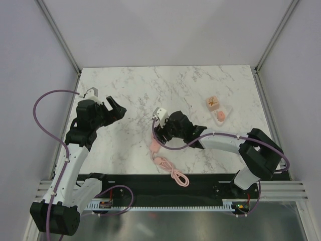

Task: Insert the plug

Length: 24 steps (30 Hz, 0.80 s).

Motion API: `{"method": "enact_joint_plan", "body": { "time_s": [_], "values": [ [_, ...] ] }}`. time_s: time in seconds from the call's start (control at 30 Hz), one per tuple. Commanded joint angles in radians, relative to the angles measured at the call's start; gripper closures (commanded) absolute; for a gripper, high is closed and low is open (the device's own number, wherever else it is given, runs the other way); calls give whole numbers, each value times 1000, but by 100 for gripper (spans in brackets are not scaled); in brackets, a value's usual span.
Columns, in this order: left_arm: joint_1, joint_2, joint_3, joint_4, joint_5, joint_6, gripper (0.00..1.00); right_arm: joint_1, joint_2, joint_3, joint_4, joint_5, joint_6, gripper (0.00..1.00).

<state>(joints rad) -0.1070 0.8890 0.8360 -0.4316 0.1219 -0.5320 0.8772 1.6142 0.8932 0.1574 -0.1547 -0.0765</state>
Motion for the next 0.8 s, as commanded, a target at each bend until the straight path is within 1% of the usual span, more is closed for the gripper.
{"method": "enact_joint_plan", "body": {
  "time_s": [0.0,0.07,0.13,0.17,0.37,0.6,0.7,0.77],
  "values": [
    [1,-13,0,40,-21,40,0,60,82,-137,-115,44,156,100],
    [3,-12,2,40,-19,40,0,66,72,-180,-82,82,172,100],
    [1,-9,3,40,-18,40,0,74,73,-204,-73,86,191,100],
    [1,-10,3,40,-18,38,0,94,76,-206,-75,113,195,100],
    [1,-21,-1,39,-34,43,0,108,148,-157,-114,135,213,100],
    [1,-24,-2,36,-41,46,0,108,245,-143,-101,110,242,100],
    [0,-19,0,36,-38,46,0,108,259,-129,-133,130,257,100],
    [1,-19,2,36,-36,47,0,106,248,-140,-122,142,265,100]
  ]
}}
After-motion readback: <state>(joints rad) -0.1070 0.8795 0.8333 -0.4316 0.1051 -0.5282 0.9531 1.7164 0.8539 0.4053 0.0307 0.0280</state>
